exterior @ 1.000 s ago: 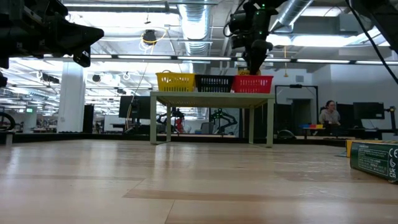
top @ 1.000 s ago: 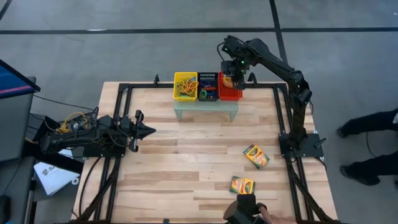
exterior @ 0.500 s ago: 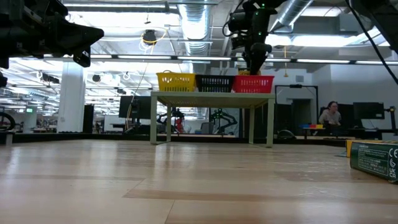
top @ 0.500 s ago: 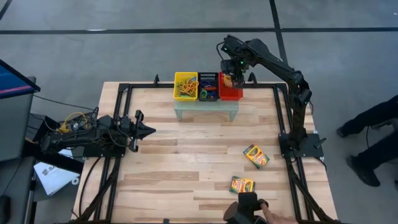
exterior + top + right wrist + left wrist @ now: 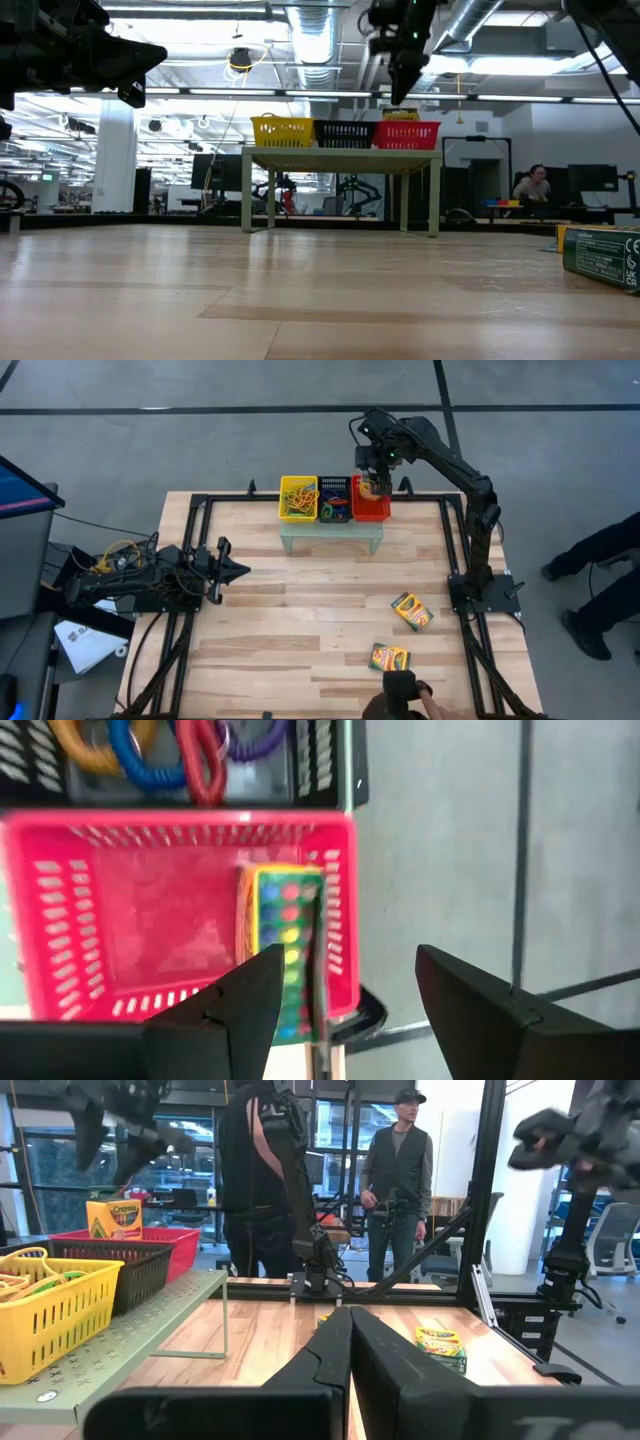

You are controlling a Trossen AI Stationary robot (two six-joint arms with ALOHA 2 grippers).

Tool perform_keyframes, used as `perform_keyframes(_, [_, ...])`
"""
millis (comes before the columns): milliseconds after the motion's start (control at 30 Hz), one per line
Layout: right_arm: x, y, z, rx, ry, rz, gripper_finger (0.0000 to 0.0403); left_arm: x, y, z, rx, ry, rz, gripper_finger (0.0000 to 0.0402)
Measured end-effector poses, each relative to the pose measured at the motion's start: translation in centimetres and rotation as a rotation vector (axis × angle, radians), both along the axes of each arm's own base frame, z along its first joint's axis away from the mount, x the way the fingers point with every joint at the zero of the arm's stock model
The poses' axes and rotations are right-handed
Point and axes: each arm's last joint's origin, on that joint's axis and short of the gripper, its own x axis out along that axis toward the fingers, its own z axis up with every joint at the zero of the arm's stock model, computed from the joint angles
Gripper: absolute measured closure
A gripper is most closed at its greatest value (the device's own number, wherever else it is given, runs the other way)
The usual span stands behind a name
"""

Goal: Pick & Place Office Desk Supplies
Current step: Put the top yellow crayon box into the red bin on the shelf

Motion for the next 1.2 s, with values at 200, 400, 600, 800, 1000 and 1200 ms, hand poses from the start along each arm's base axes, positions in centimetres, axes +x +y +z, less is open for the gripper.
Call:
perform_keyframes(200, [-0.1,2.4,3.7,-0.045,-0.135,-0.032,0.0179,0.0,0.0,0.0,0.0,0.0,0.0,0.0402])
perform_keyframes(400, [-1.5,6.6,5.4,0.083,-0.231,-0.278,0.0179,0.0,0.0,0.0,0.0,0.0,0.0,0.0402])
perform_keyframes(600, [-0.8,9.9,4.8,0.179,-0.263,-0.364,0.0179,0.0,0.0,0.0,0.0,0.0,0.0,0.0402])
perform_keyframes(800, [-0.7,13.0,0.4,0.264,-0.095,-0.423,0.0179,0.0,0.0,0.0,0.0,-0.002,0.0,0.0402])
perform_keyframes(1000, [-2.8,16.9,-6.1,0.355,0.136,-0.539,0.0174,0.0,0.0,0.1,0.002,-0.01,0.0,0.0402])
perform_keyframes(1200, [-4.8,21.2,-10.2,0.456,0.263,-0.528,0.014,0.0,0.0,0.1,0.001,-0.011,0.0,0.0402])
